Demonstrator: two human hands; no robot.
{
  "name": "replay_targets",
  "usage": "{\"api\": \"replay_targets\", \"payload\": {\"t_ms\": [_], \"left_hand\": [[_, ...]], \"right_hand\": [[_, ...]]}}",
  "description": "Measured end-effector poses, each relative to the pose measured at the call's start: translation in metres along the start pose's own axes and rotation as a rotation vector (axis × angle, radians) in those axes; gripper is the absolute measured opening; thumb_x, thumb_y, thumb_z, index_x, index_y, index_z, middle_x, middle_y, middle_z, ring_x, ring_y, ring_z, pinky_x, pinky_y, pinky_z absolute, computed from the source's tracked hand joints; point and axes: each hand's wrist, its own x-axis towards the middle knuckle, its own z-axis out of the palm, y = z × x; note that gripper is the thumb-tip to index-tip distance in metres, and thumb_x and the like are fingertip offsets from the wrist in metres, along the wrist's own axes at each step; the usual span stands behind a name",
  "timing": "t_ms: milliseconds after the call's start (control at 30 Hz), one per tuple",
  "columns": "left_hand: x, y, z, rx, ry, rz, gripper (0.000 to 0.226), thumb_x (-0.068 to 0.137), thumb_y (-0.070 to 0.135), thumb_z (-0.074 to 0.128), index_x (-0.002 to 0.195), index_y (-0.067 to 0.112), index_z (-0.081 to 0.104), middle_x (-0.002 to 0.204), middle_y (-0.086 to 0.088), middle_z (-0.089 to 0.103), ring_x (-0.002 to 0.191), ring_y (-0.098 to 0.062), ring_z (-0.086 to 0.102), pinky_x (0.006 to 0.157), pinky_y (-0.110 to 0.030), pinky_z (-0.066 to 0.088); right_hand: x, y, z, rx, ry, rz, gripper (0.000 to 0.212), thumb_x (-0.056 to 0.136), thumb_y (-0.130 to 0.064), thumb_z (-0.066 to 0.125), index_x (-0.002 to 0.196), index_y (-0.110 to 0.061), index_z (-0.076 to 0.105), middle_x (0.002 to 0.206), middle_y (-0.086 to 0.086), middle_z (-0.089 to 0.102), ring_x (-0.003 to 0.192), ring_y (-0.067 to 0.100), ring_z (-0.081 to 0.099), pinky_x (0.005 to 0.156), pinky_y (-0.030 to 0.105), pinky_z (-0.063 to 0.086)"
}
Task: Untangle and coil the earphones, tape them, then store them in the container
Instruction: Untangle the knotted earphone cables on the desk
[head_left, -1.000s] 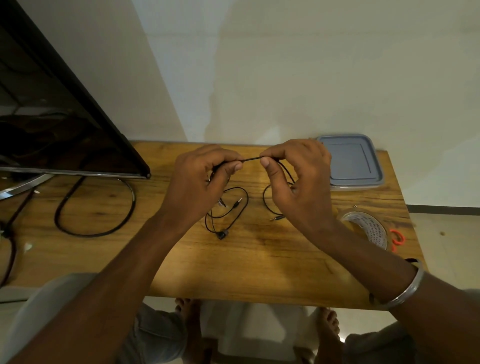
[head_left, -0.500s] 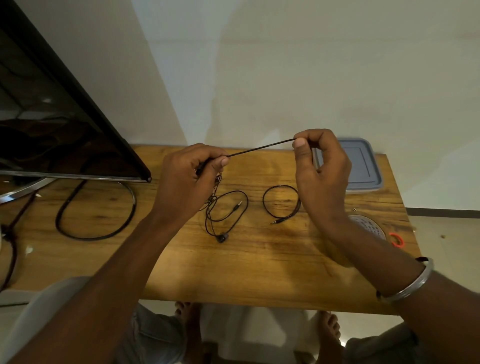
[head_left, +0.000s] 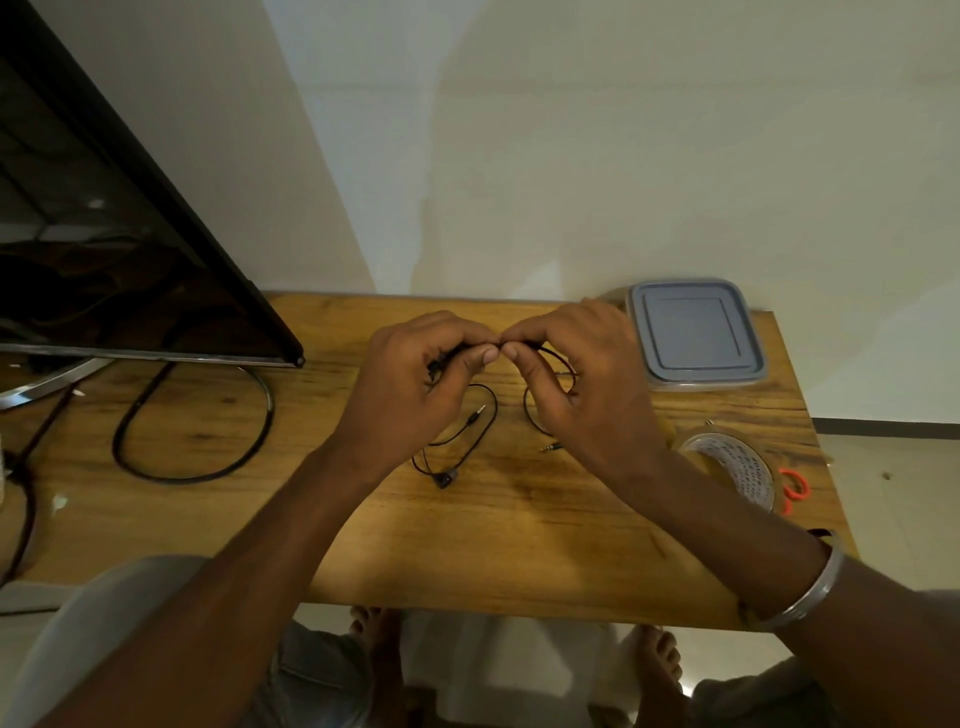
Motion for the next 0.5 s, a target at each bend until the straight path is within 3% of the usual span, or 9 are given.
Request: {"api": "replay_targets", "payload": {"t_ms": [133, 500], "left_hand": [[-0.0001, -0.0024, 0.0010, -0.002, -0.014, -0.032, 0.010, 0.092, 0.009, 0.067, 0.096, 0.010, 0.076, 0.084, 0.004, 0.071, 0.075, -0.013, 0.067, 0.063, -0.041, 0.051], [-0.0009, 0.0019, -0.0018, -0.157, -0.002, -0.217, 0.005, 0.094, 0.012, 0.065, 0.099, 0.012, 0.066, 0.081, -0.001, 0.066, 0.072, -0.016, 0.064, 0.069, -0.041, 0.053]], "right_hand": [[0.0013, -0.0015, -0.0015, -0.021, 0.043, -0.022, 0.008, 0.096, -0.022, 0.067, 0.095, -0.015, 0.072, 0.089, -0.005, 0.068, 0.087, 0.017, 0.059, 0.083, 0.045, 0.043], [0.0040, 0.0016, -0.0046, 0.080, 0.139, 0.149, 0.007, 0.096, -0.020, 0.065, 0.097, -0.015, 0.070, 0.092, -0.008, 0.068, 0.090, 0.015, 0.060, 0.080, 0.046, 0.047]]}}
